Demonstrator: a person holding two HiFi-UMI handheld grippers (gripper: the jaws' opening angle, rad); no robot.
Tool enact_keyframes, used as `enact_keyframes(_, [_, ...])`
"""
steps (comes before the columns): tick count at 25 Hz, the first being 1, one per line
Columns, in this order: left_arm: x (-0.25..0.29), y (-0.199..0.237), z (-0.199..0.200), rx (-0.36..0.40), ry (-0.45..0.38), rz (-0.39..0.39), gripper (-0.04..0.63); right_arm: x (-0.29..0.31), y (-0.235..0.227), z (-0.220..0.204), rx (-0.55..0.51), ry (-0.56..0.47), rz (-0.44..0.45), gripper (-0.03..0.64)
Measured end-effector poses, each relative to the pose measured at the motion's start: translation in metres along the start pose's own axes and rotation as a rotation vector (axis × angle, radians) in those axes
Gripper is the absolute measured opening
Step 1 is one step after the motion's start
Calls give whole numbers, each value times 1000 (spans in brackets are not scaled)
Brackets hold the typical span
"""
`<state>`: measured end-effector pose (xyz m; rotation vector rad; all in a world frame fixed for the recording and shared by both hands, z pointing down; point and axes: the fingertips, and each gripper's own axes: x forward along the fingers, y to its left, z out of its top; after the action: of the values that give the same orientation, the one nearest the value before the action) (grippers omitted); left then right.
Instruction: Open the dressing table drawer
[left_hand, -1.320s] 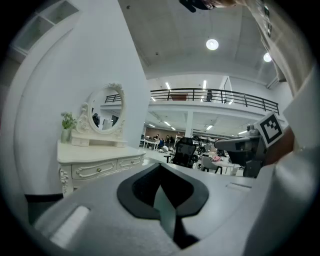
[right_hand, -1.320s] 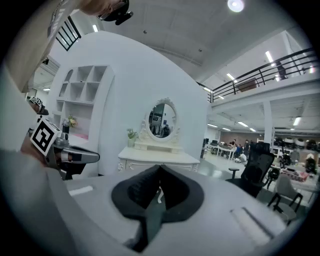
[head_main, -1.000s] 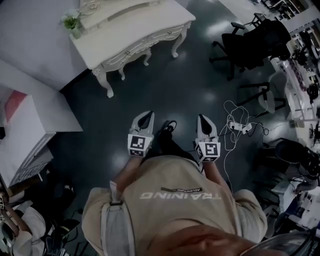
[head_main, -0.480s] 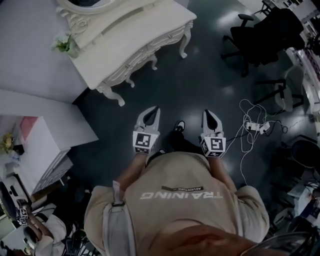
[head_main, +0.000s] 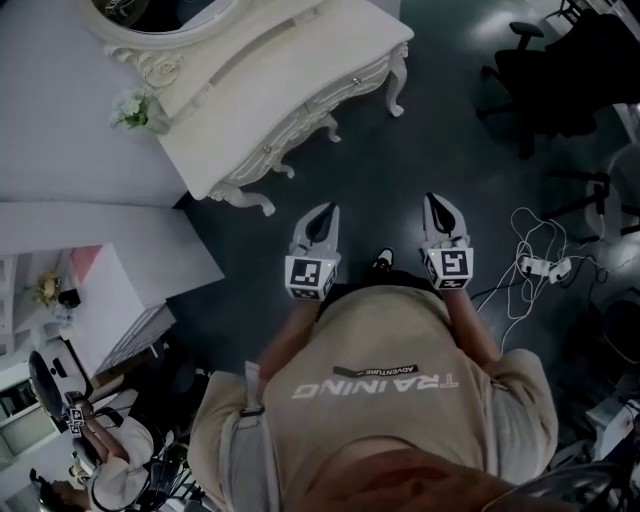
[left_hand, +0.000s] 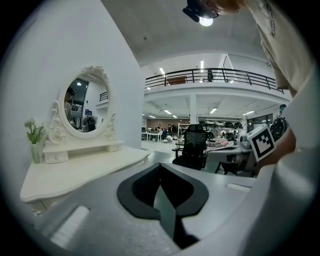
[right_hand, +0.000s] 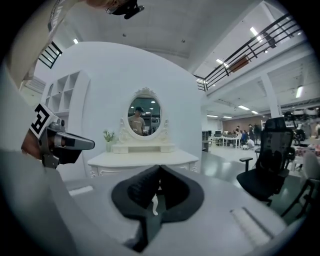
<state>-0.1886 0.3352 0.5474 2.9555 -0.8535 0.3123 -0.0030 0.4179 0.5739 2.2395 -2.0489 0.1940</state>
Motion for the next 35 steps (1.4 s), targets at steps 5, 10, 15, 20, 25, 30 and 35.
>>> enact_keyframes(5, [20,4,7,1,34,18,8,25,-5,-2,24,21,58,3])
enact_keyframes(10, [52,28,0,-6,66,25,8,54,-16,-16,39,52,68,3])
enact_keyframes(15, [92,32,-15,-46,110,-21,8,65,-34,-26,48,86,43,3])
enact_keyframes(20, [154,42,3,-71,72,-76,8,97,-73,-5,12,94,-14,3])
enact_keyframes(25, [216,72,40,-65,4,-93,8,155,-98,36,-61,64,-17,3])
enact_keyframes(30, [253,113,64,-35,-35,-121,8,217,-101,81,-98,4,-12,3])
enact_keyframes(35, [279,141,65,-46,-43,-96,8,258,-109,91,-139,19,37,3])
